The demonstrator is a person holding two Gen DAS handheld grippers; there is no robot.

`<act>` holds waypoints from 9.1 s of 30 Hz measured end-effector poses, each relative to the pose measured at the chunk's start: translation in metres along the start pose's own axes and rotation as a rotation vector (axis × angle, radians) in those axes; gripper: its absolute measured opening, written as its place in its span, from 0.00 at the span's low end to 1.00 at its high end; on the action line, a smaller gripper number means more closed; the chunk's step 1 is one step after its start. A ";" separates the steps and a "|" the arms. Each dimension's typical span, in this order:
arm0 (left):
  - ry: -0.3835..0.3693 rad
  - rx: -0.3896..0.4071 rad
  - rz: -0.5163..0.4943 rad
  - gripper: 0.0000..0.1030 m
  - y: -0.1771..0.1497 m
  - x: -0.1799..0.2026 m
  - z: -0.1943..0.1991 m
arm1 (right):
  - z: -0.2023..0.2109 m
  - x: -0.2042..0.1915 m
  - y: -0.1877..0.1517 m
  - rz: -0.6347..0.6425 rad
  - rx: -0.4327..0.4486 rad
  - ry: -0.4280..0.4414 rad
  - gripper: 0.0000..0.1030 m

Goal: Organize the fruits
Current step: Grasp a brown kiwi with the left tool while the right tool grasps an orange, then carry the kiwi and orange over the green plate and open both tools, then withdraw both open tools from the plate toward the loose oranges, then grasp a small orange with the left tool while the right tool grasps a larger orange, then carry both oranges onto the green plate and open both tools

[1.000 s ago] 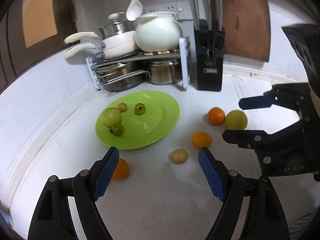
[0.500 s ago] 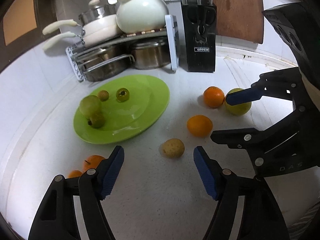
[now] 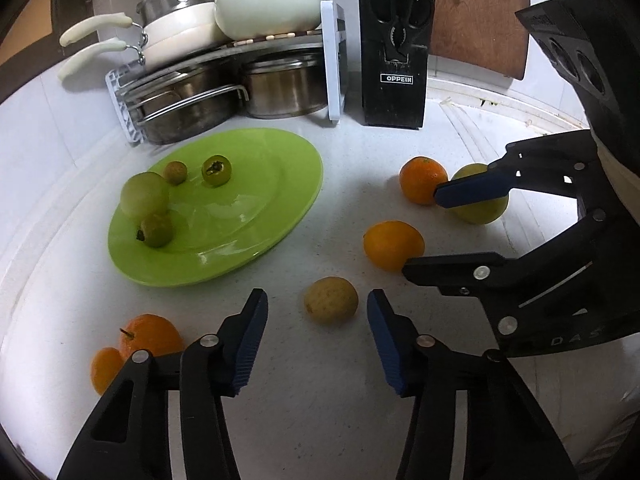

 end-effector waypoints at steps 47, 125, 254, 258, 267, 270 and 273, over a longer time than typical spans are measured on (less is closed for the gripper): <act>0.023 0.042 0.164 0.29 0.014 -0.019 0.030 | 0.008 -0.003 0.018 -0.057 0.051 0.044 0.33; 0.146 -0.022 0.332 0.46 0.095 -0.089 0.007 | -0.037 0.043 0.101 -0.220 0.050 0.018 0.41; 0.138 0.221 0.292 0.30 0.030 -0.074 0.138 | 0.065 -0.051 0.083 -0.085 0.241 0.037 0.42; 0.126 0.238 0.284 0.30 0.042 -0.066 0.138 | 0.076 -0.040 0.083 -0.103 0.260 0.026 0.42; 0.111 0.257 0.271 0.30 0.070 -0.054 0.131 | 0.090 -0.016 0.088 -0.123 0.296 -0.017 0.42; 0.109 0.253 0.271 0.30 0.077 -0.051 0.126 | 0.091 -0.010 0.092 -0.127 0.304 -0.026 0.42; 0.101 0.245 0.280 0.30 0.085 -0.052 0.119 | 0.091 -0.002 0.098 -0.129 0.309 -0.035 0.42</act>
Point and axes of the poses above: each gripper's, at about its wrist camera, not at the fingertips, and z roughly against the way its jaws point, x to its right, y to its top, the point moved 2 cm from there along -z, roughly the way its jaws point, and after that the axes turned 14 degrees about z, right-handed, at the moved point
